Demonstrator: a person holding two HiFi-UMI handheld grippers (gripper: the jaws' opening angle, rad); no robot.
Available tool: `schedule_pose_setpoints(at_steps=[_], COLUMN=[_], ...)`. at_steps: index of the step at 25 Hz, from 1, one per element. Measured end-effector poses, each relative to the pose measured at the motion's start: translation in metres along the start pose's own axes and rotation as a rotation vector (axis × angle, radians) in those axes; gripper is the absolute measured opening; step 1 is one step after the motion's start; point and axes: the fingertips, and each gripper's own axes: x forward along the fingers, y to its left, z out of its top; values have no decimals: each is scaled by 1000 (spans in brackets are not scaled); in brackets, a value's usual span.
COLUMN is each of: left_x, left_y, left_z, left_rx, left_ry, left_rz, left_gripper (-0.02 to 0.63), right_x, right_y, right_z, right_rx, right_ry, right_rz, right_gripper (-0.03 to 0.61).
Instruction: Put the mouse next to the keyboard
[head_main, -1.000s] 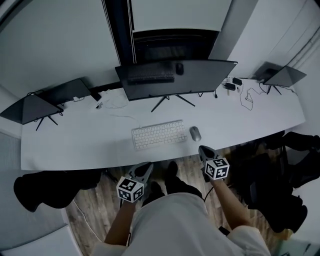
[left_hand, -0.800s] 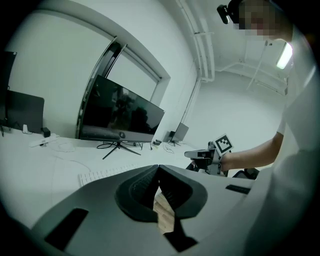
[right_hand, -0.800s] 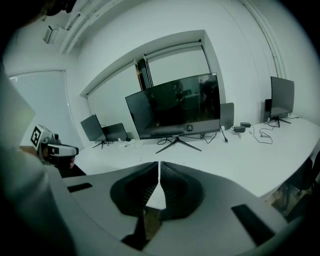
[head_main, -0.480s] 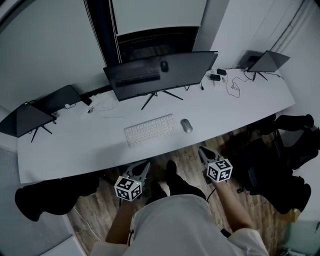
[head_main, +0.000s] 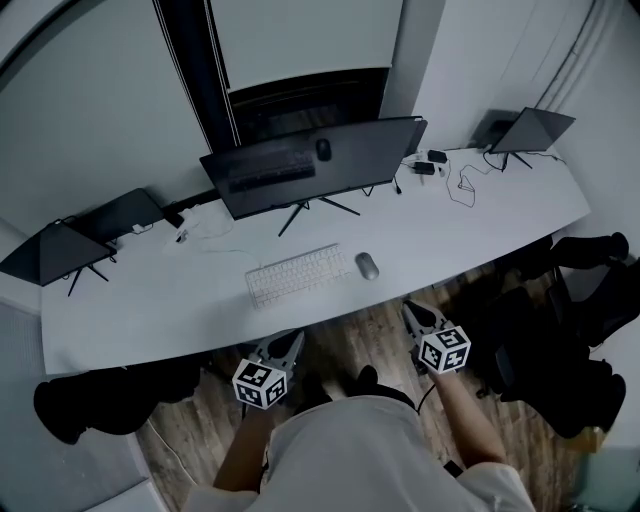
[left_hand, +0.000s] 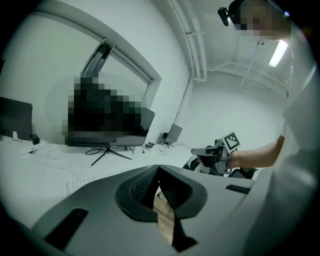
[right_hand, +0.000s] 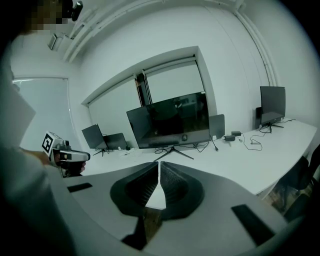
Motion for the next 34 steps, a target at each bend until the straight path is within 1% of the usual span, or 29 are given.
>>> schedule_pose_setpoints(at_steps=[9, 15, 34], left_x=[22, 28, 28], left_y=[-23, -25, -17], left_z=[18, 24, 34], left_rx=[6, 11, 21], left_ry=[-46, -53, -70], left_rz=[32, 52, 77], left_gripper=[17, 17, 17], right_x=[-15, -16, -10], right_y=[-34, -43, -41], right_z=[25, 27, 36], right_rx=[-2, 12, 2], right_ry=[-53, -66, -74], right_rz=[26, 36, 56], right_gripper=[37, 35, 35])
